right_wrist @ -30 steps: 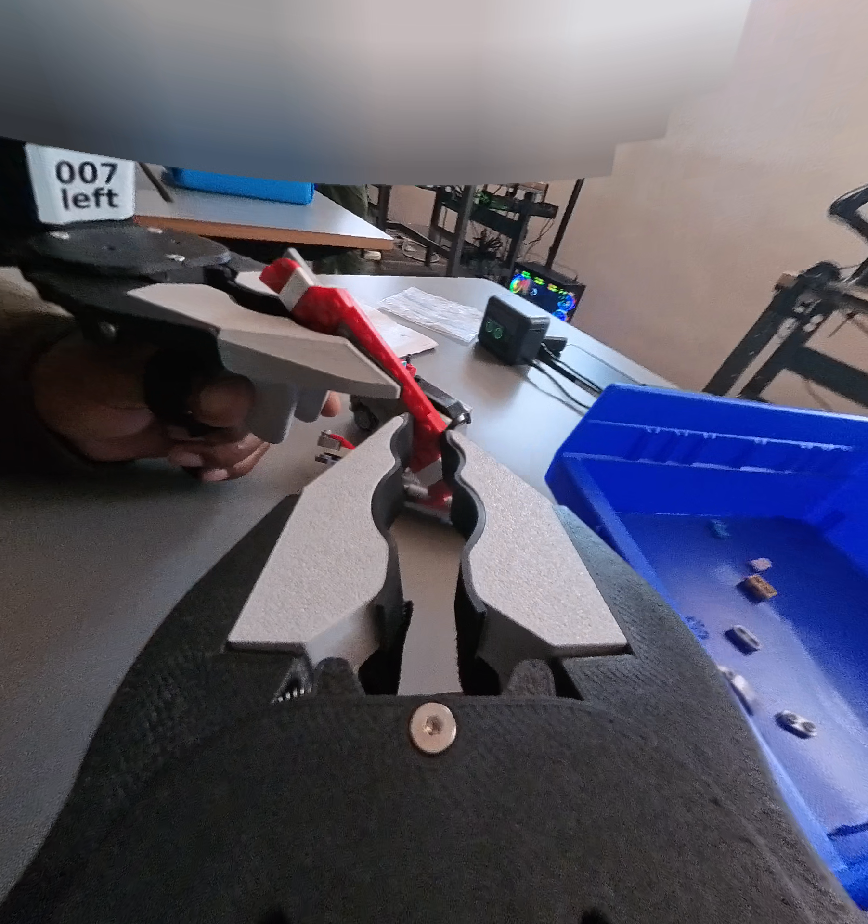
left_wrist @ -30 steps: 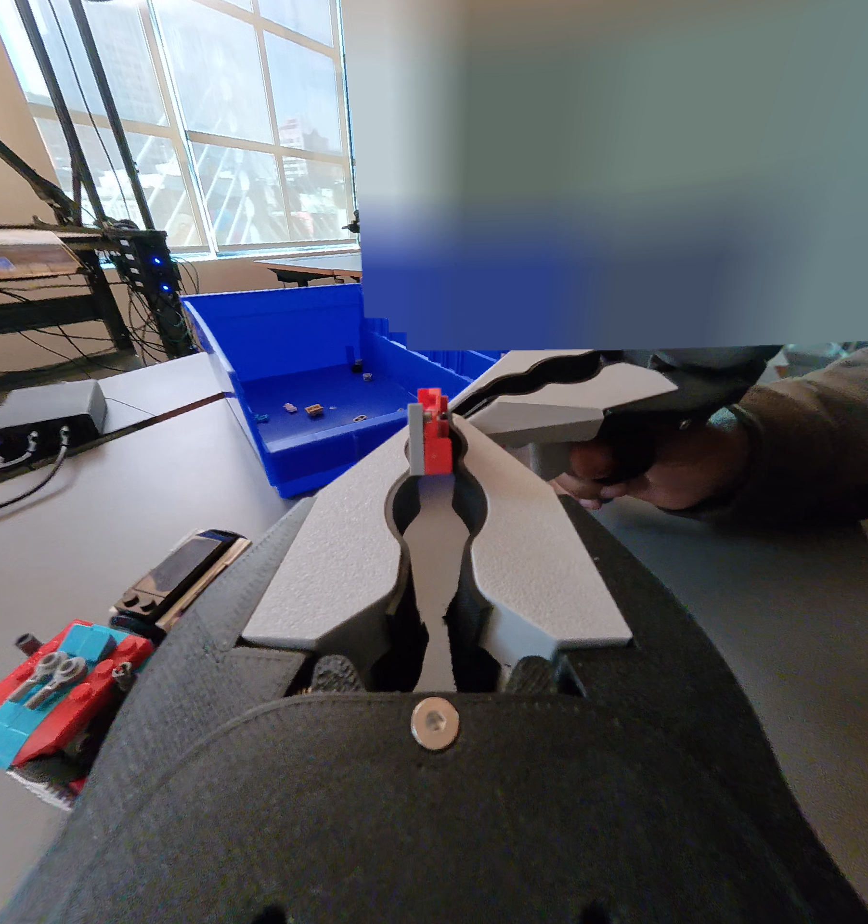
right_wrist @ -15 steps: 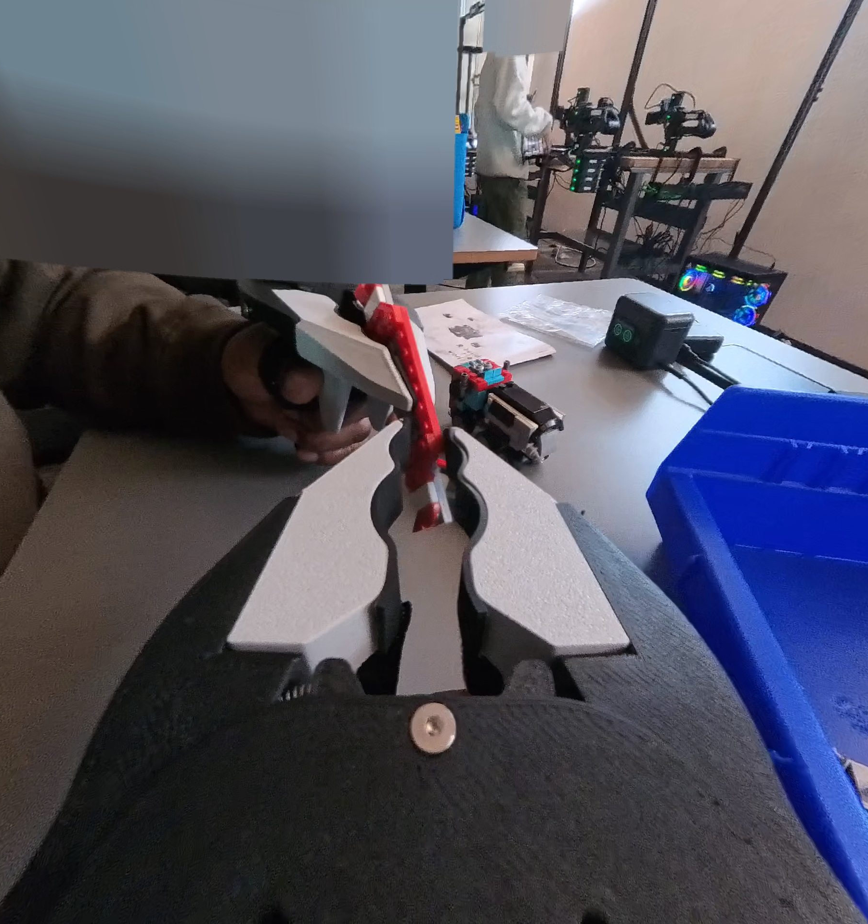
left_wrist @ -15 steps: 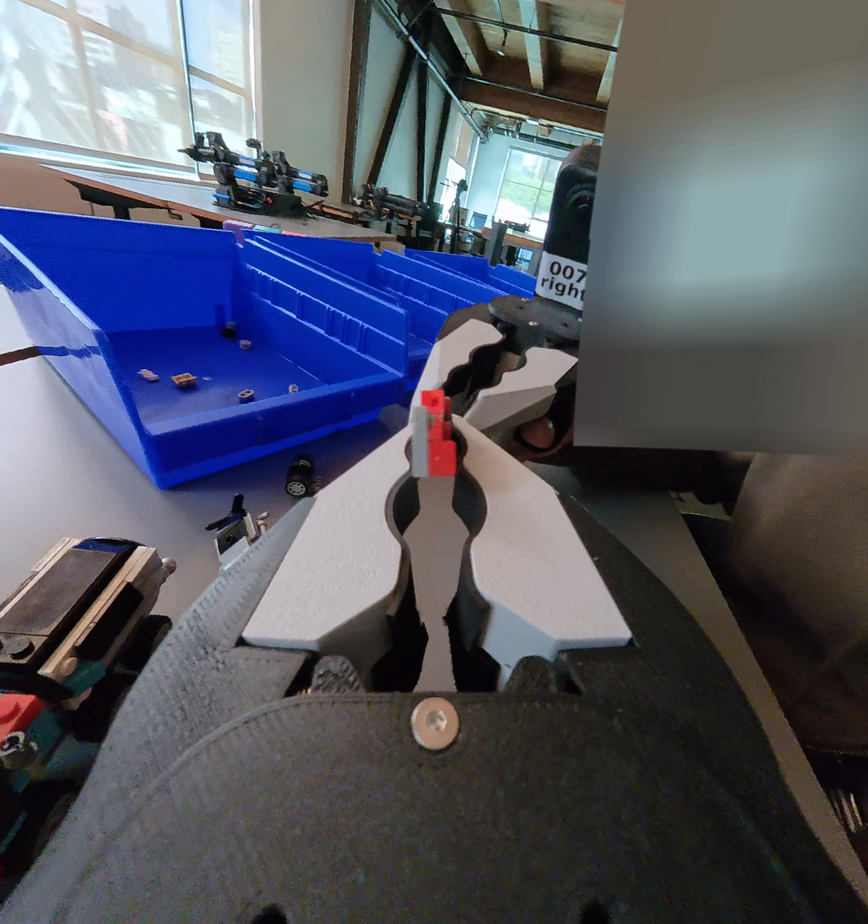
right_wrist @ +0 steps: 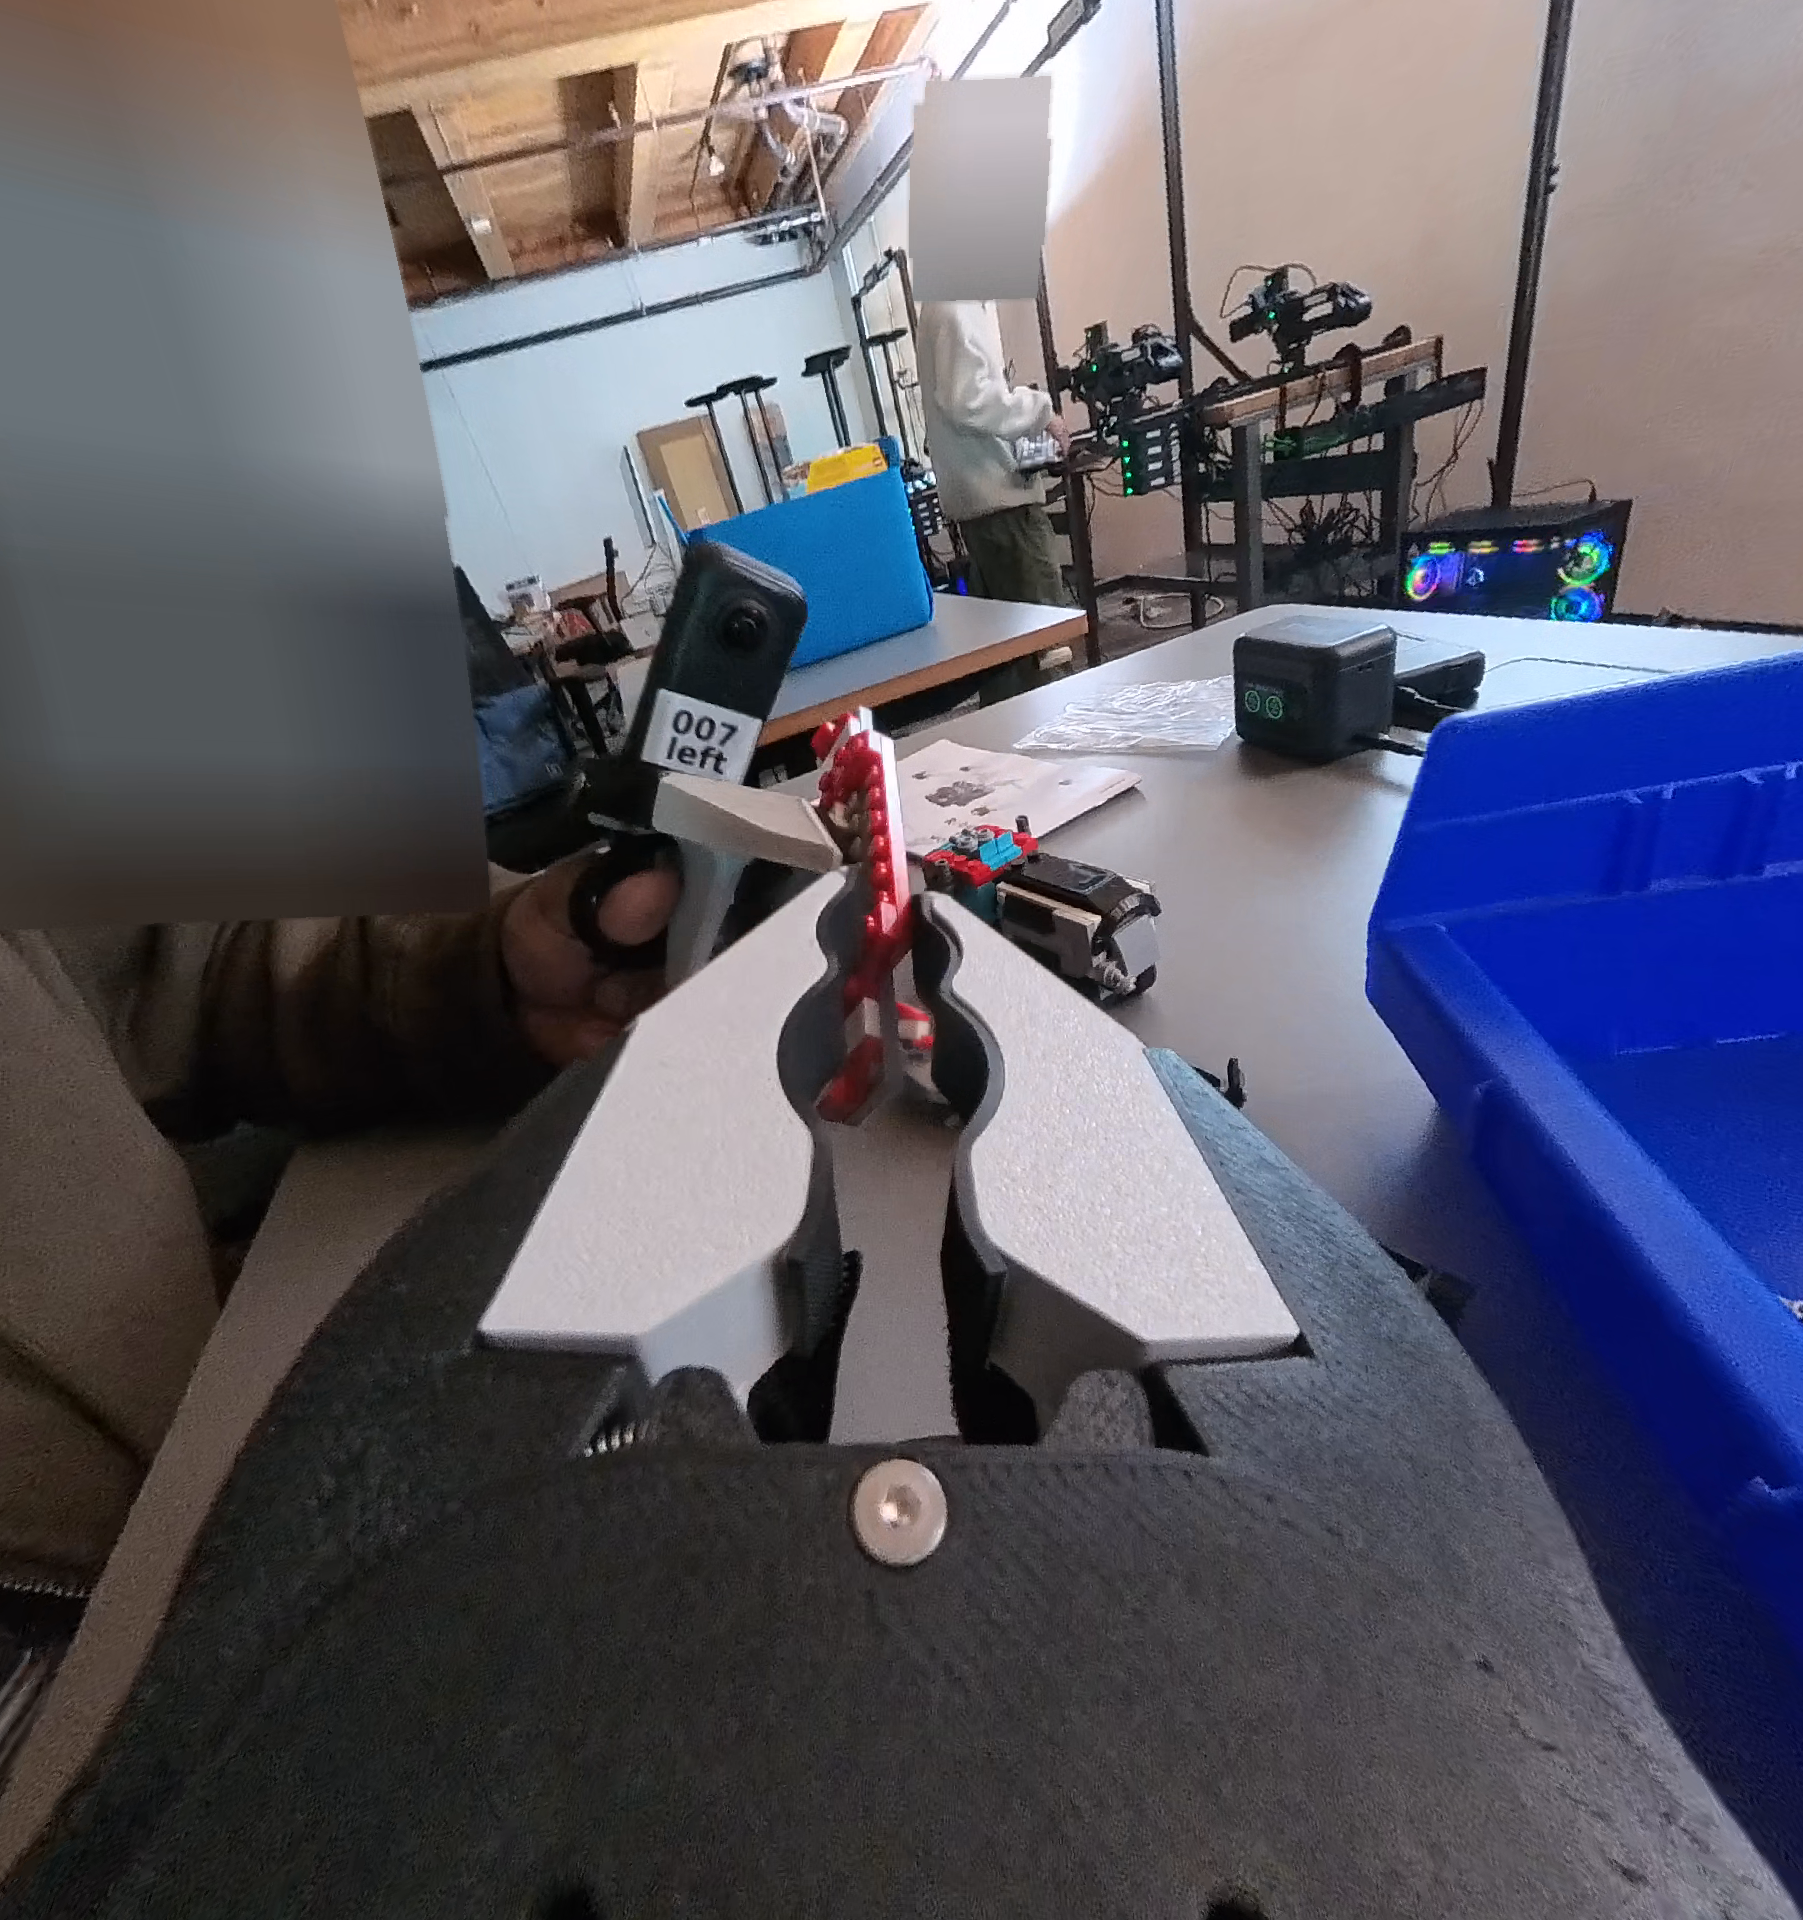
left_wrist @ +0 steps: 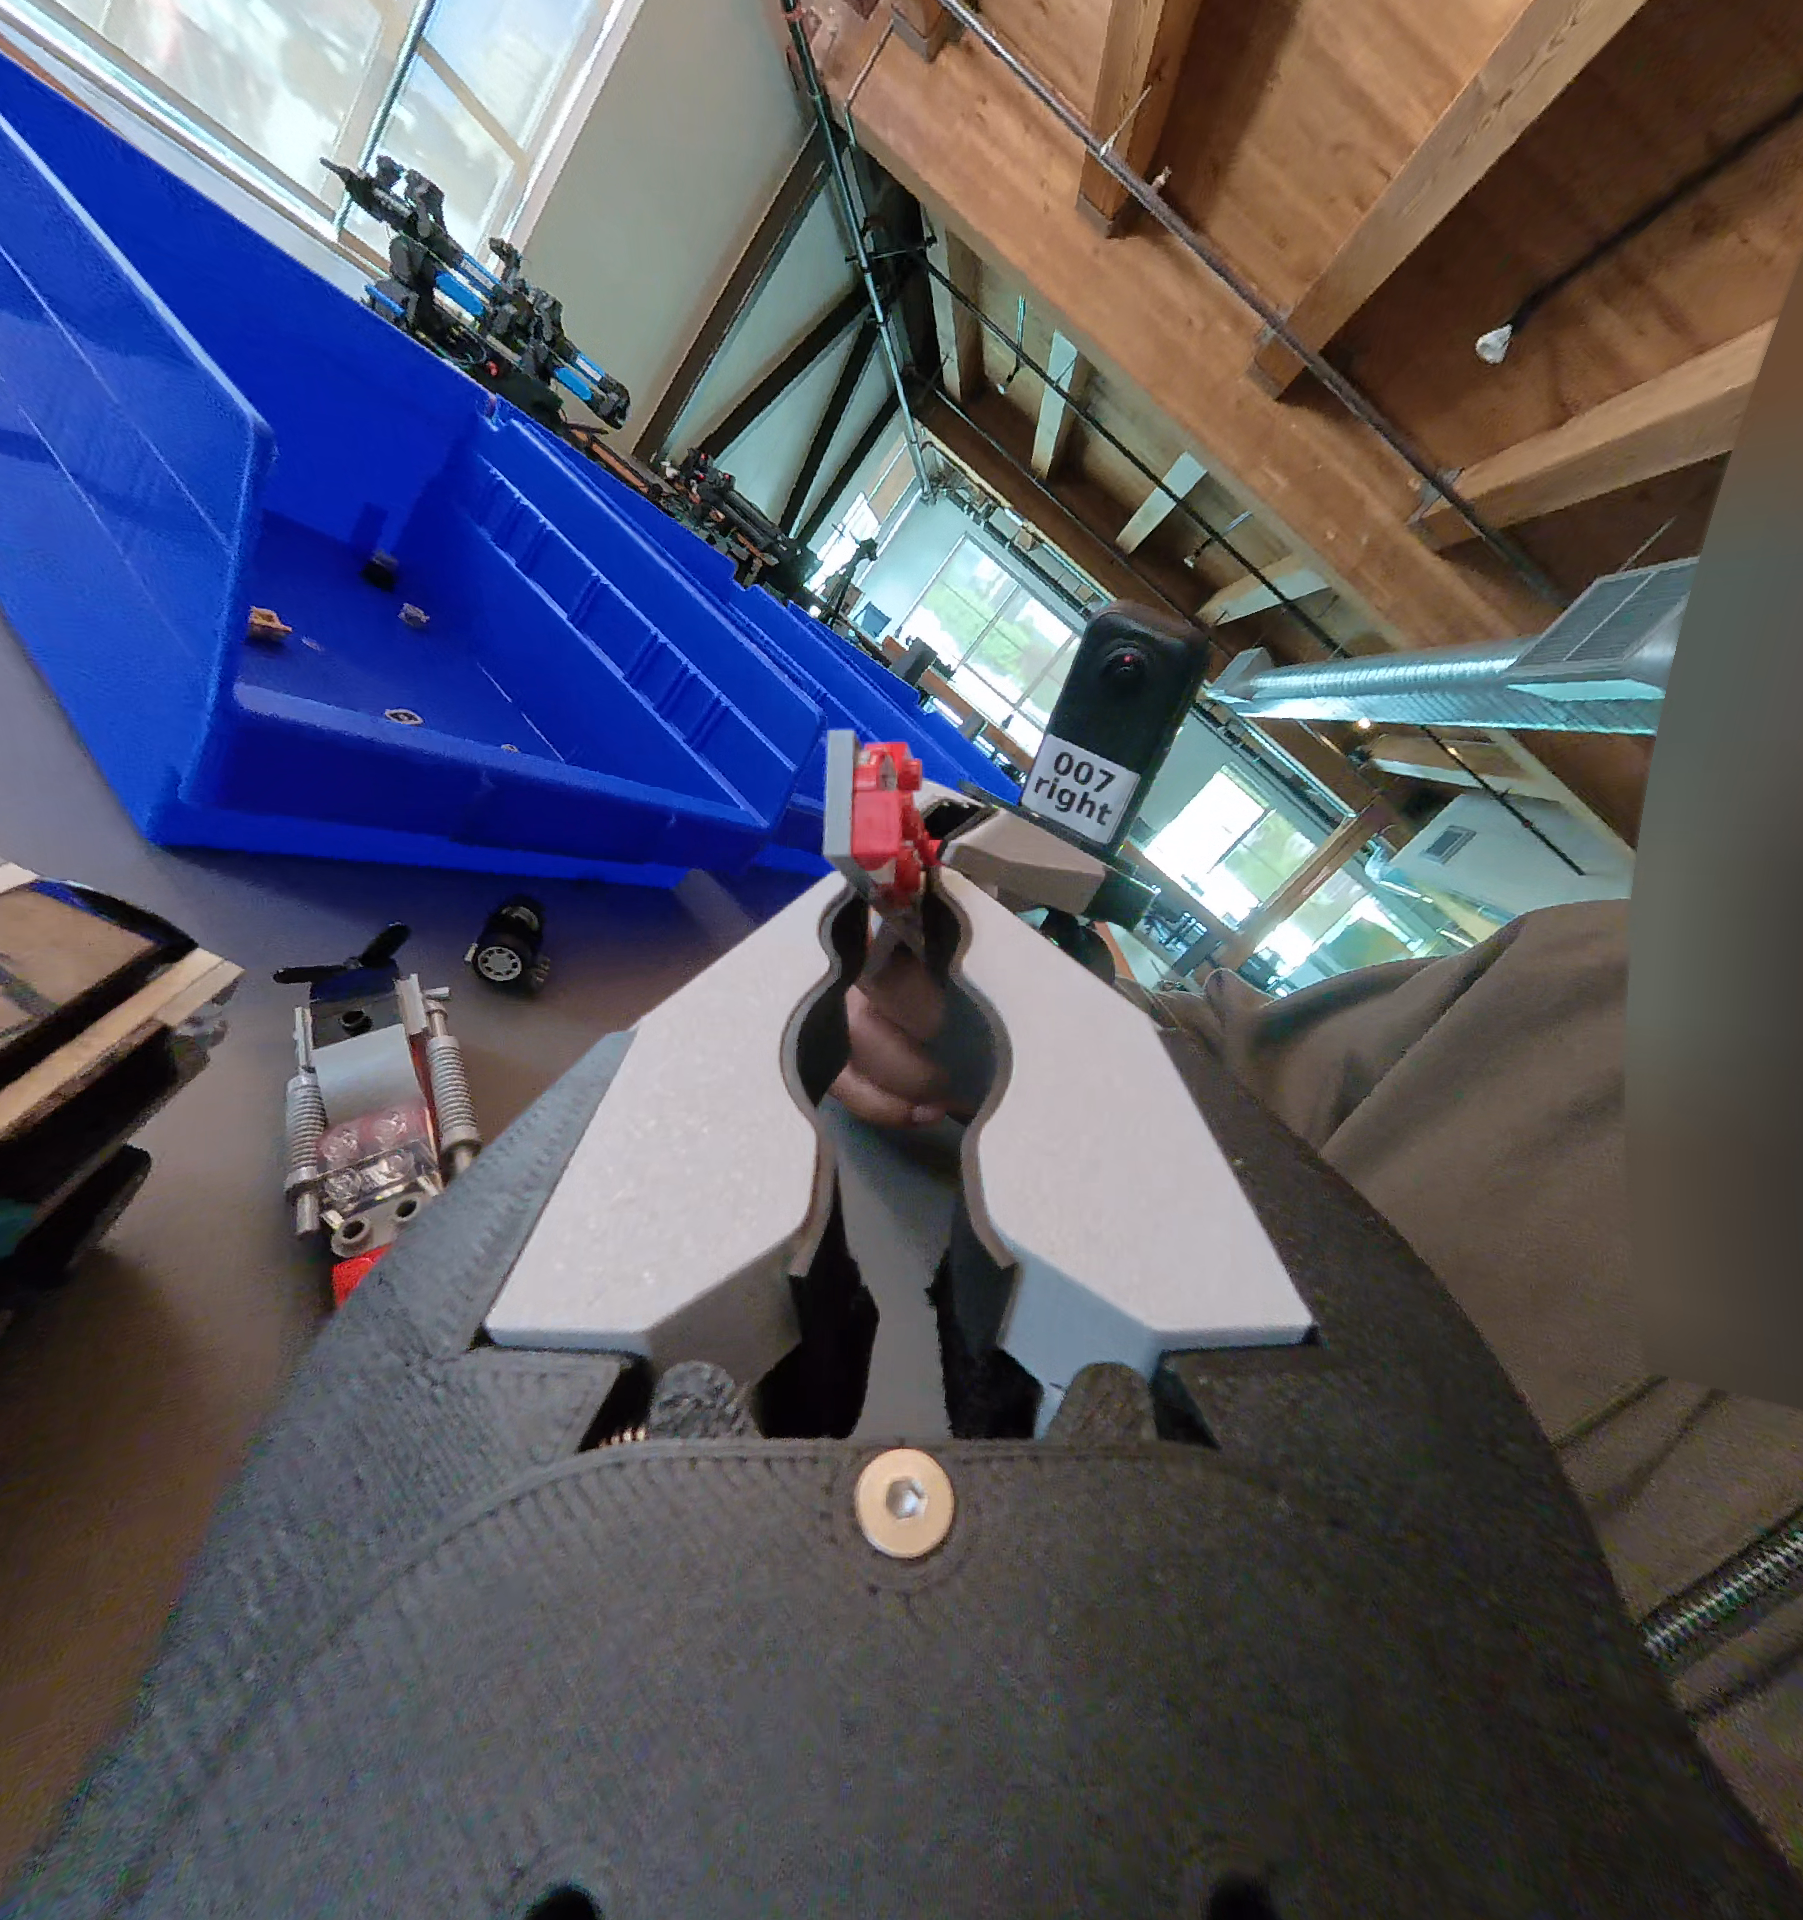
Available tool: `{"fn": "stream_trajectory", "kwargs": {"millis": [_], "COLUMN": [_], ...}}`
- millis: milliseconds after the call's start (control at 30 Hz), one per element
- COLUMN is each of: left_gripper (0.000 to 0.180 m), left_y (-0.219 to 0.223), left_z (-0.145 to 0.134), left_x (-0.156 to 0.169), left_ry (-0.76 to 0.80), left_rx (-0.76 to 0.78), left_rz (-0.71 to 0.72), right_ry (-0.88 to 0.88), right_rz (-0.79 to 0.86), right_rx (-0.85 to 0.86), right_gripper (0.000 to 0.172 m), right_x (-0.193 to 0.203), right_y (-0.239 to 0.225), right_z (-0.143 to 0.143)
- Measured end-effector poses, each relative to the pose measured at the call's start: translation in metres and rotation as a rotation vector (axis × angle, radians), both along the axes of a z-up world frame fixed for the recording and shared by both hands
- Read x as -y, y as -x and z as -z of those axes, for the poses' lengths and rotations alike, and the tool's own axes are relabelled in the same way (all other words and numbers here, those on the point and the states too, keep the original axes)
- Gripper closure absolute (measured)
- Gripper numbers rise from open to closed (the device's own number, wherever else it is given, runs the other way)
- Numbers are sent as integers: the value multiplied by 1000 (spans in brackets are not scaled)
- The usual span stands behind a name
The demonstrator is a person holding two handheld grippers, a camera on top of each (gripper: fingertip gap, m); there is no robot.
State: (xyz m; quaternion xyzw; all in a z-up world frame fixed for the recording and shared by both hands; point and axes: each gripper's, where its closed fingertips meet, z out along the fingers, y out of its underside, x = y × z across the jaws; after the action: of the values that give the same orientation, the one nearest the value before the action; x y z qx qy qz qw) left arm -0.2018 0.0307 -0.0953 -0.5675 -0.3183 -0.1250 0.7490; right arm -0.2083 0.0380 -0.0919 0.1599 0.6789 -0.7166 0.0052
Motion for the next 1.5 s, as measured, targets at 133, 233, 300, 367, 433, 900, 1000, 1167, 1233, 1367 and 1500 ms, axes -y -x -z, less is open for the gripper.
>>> {"fn": "stream_trajectory", "kwargs": {"millis": [133, 233, 300, 367, 433, 900, 1000, 1167, 1233, 1367, 1500], "left_gripper": [172, 173, 172, 172, 173, 173, 173, 173, 173, 173, 173], "left_y": [-1, -4, -10, -17, -23, -34, -31, -27, -28, -29, -30], "left_z": [-4, -5, -5, -4, -2, 9, 12, 15, 15, 15, 15], "left_x": [2, 2, -1, -5, -9, -12, -11, -11, -11, -11, -10], "left_ry": [-26, 15, 52, 92, 137, 207, 238, 284, 278, 265, 259], "left_rx": [-17, -80, -118, -162, -203, -231, -257, -293, -289, -271, -265], "left_rz": [3, 15, 44, 83, 117, 220, 199, 161, 167, 188, 199], "right_ry": [3, 16, 28, 30, 5, -93, -103, -95, -96, -109, -117], "right_rz": [-28, -92, -132, -168, -205, -271, -256, -242, -239, -237, -236], "right_rx": [17, 50, 56, 49, 30, 30, 73, 154, 145, 112, 93], "right_gripper": [164, 163, 156, 154, 155, 168, 167, 167, 167, 167, 167], "right_x": [4, 5, 5, 4, 5, 7, 8, 9, 9, 9, 9], "right_y": [-4, -10, -13, -18, -24, -34, -31, -27, -27, -28, -29], "right_z": [4, 4, 1, -3, -3, 9, 12, 16, 16, 16, 16]}}
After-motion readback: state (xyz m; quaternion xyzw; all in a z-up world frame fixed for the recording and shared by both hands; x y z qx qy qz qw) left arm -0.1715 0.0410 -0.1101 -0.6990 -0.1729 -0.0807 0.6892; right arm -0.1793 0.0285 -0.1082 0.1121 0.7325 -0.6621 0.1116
